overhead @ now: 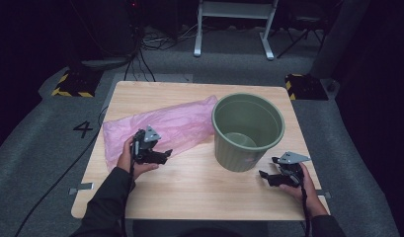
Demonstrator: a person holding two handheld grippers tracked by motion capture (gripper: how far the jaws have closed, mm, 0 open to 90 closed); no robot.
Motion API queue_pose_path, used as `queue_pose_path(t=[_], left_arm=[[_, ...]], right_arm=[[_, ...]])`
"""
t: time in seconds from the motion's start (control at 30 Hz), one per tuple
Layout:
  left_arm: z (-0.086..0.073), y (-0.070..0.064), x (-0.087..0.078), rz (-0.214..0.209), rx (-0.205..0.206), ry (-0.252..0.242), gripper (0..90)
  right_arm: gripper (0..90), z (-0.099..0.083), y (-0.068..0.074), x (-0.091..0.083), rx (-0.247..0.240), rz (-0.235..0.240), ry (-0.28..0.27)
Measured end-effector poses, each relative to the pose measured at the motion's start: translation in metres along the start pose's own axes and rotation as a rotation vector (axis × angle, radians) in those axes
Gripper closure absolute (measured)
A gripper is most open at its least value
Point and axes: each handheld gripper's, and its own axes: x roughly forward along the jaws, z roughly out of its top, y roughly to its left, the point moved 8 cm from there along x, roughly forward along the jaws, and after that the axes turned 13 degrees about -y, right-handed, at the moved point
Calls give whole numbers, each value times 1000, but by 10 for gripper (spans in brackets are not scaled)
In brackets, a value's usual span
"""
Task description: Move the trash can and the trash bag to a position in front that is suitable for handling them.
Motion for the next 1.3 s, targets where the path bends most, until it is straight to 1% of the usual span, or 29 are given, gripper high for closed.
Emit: queue_pose_path(t=[0.03,0.07,0.13,0.17,0.2,0.27,0.3,0.37,0.4,0.43,0.47,0.5,0.57,0.6,0.67,0.73,0.8,0.83,0.87,0.9,0.93,0.97,1.1,1.23,1.3], left_arm=[[-3,3,-8,8,-5,-2,181],[-6,8,-15,31,-13,-4,182],[-15,19,-29,79,-34,1,204],[-21,25,-35,113,-46,10,219],[-27,29,-40,127,-62,18,231],[-40,36,-49,125,-93,27,266],[-46,40,-53,134,-106,38,287],[-55,44,-59,114,-127,37,332],[-59,45,-61,107,-138,35,371],[-63,46,-62,94,-134,41,422],[-67,47,-61,100,-109,54,486],[-71,49,-60,117,-91,63,531],[-75,49,-56,102,-94,70,591],[-77,49,-53,93,-100,73,597],[-79,49,-47,79,-104,81,628],[-81,47,-43,55,-107,95,662],[-83,44,-38,29,-111,95,711],[-84,42,-35,18,-114,104,731],[-84,39,-33,11,-112,110,753],[-83,37,-32,3,-111,102,770],[-82,35,-31,-6,-107,106,793],[-82,34,-30,-14,-104,105,807],[-79,26,-26,-52,-111,101,857],[-76,16,-23,-89,-104,103,876],[-74,9,-19,-113,-110,93,887]], right_arm=[[191,1,1,1,-7,-1,-1],[191,3,3,1,-6,-3,-12],[191,7,8,4,8,10,-27],[191,10,11,5,11,13,-29],[191,12,14,6,3,7,-29],[191,18,20,9,-19,10,-41],[191,20,22,10,-22,10,-44],[200,23,24,11,-29,8,-56],[192,25,24,12,-26,9,-64],[187,26,24,12,-24,14,-65],[207,27,24,13,-21,23,-67],[219,28,25,13,-24,32,-70],[252,29,25,14,-50,25,-76],[265,30,25,15,-51,26,-83],[280,31,24,16,-35,40,-98],[291,32,23,18,-31,47,-106],[300,34,23,20,-41,39,-113],[304,35,23,20,-50,34,-115],[308,36,23,21,-52,32,-119],[309,37,23,22,-50,32,-121],[310,37,23,22,-48,32,-121],[310,37,23,23,-47,31,-121],[311,39,24,25,-49,22,-118],[311,40,24,28,-44,20,-118],[310,41,24,30,-42,16,-118]])
